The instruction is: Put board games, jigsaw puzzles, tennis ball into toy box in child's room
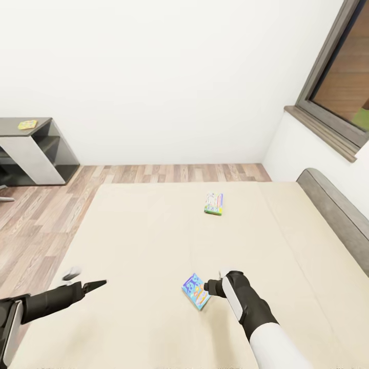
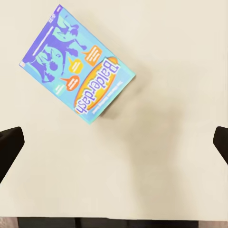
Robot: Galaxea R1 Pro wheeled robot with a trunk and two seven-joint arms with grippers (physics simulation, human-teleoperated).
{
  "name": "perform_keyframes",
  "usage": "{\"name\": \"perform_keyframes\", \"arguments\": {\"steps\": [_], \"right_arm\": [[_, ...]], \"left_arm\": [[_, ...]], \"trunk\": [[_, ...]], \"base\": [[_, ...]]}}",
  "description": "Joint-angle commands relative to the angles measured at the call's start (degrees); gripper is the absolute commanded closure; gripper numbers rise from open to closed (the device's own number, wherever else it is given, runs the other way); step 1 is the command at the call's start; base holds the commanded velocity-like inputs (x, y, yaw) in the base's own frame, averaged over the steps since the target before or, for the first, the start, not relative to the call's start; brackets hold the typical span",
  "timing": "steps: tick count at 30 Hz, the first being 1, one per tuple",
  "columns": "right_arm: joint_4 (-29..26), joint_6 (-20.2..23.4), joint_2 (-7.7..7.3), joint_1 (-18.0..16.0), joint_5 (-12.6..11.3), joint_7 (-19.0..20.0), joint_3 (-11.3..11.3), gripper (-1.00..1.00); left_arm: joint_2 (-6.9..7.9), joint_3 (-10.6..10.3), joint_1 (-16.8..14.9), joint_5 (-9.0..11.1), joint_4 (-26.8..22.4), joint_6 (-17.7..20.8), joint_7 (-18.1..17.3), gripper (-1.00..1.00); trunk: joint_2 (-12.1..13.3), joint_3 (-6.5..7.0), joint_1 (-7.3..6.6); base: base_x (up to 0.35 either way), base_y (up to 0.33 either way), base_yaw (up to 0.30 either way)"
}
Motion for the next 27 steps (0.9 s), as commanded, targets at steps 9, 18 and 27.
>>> {"name": "perform_keyframes", "arguments": {"steps": [9,18,27], "right_arm": [[-0.1,0.2,0.00,0.0,-0.6,-0.5,0.1,-1.00],[-1.0,0.2,0.00,0.0,-0.6,-0.5,0.1,-1.00],[-1.2,0.2,0.00,0.0,-0.6,-0.5,0.1,-1.00]], "left_arm": [[0.13,4.2,-0.1,-0.4,0.3,0.0,-3.4,-1.00],[0.20,4.9,-0.1,-0.4,0.3,0.0,-4.1,-1.00],[0.20,4.9,-0.1,-0.3,0.3,-0.1,-4.1,-1.00]], "trunk": [[-0.1,-0.94,0.03],[-0.1,-1.78,0.03],[-0.1,-2.62,0.03]], "base": [[0.000,0.000,0.000],[0.000,0.000,0.000],[0.000,0.000,0.000]]}}
